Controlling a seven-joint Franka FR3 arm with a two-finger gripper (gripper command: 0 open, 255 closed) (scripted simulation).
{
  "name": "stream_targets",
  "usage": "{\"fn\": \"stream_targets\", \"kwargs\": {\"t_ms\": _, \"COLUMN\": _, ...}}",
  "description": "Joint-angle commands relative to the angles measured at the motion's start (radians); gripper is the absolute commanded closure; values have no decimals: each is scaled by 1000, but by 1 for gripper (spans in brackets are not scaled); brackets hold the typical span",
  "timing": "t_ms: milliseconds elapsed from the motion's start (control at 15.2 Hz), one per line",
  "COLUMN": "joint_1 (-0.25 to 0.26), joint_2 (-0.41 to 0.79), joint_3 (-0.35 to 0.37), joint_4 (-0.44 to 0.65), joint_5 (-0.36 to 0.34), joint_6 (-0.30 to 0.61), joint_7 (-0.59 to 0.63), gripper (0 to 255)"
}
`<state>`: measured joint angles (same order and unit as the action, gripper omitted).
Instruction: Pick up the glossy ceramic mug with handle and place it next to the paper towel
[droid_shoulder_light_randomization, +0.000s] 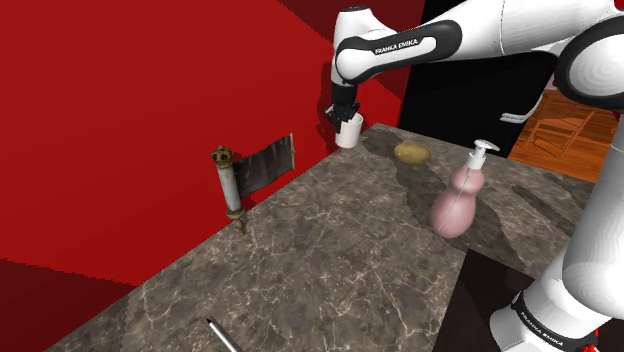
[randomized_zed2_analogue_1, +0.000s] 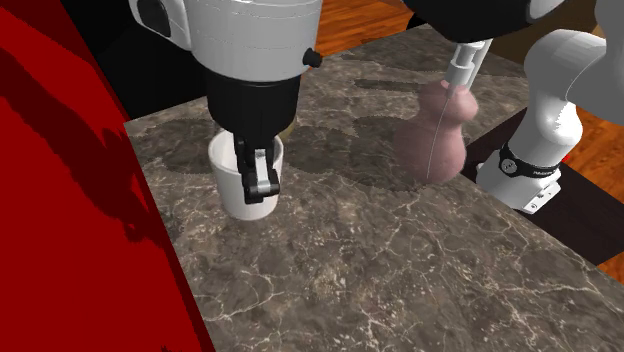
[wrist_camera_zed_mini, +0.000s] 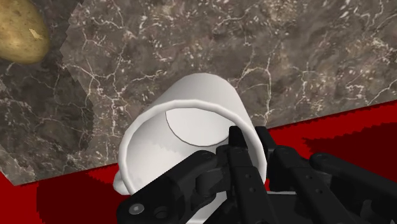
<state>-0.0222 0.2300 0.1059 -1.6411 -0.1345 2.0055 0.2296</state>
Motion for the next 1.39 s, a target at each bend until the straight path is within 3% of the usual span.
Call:
{"fn": "stream_targets", "kwargs": {"t_ms": 0, "joint_1": -1, "joint_2": -3, "joint_3": 0, "joint_4": 23, "joint_5": 2, "joint_6": -26, "joint_7": -5, "gripper": 255}}
{"fn": "stream_targets", "kwargs": {"t_ms": 1320, "joint_1": 8, "joint_2": 28, "joint_3": 3, "joint_4": 336, "joint_5": 6, "joint_6": -307, "joint_7": -30, "gripper": 255}}
